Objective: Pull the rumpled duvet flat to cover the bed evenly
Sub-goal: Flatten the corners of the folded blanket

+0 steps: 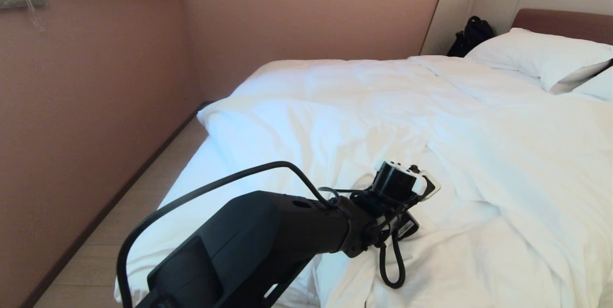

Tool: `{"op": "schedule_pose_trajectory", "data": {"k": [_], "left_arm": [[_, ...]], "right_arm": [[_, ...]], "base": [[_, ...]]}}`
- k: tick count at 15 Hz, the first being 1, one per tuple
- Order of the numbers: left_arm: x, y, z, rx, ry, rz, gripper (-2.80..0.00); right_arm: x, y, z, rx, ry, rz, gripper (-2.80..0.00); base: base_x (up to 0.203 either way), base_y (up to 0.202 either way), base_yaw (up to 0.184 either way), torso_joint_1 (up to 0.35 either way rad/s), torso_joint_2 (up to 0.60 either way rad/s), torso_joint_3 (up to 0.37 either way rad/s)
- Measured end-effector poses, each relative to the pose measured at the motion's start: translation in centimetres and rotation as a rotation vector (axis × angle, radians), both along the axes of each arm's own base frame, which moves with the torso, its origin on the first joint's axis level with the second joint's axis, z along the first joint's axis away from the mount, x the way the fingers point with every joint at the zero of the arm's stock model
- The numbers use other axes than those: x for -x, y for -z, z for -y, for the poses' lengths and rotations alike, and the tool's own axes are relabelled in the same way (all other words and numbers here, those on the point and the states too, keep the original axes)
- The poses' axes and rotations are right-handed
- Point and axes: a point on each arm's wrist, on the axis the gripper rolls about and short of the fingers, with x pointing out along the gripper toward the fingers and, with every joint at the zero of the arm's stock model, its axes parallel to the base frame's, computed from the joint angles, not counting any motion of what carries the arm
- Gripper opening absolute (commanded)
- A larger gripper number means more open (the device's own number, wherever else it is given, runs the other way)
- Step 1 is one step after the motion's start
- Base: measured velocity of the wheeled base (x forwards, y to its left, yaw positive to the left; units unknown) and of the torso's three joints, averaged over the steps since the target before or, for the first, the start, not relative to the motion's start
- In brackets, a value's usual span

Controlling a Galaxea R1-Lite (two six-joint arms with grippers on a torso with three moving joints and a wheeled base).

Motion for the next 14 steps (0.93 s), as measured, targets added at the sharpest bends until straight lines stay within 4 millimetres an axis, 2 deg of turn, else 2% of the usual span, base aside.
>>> {"op": "schedule_pose_trajectory", "data": {"k": [4, 6, 14], "left_arm": [[-0.4, 1.1, 0.1, -0.041, -0.049, 0.050, 0.00], [-1.2, 1.3, -0.3, -0.044, -0.095, 0.093, 0.00], [-4.3, 0.2, -2.9, -0.061, -0.239, 0.154, 0.00]], "right_arm": [[0.0, 0.0, 0.0, 0.000, 0.000, 0.000, -2.80], [0.0, 0.0, 0.0, 0.000, 0.000, 0.000, -2.80], [0.0, 0.0, 0.0, 0.000, 0.000, 0.000, -2.80]], "base": [[0.000, 0.000, 0.000, 0.000, 0.00, 0.000], [0.000, 0.000, 0.000, 0.000, 0.00, 0.000], [0.000, 0.000, 0.000, 0.000, 0.00, 0.000]]}}
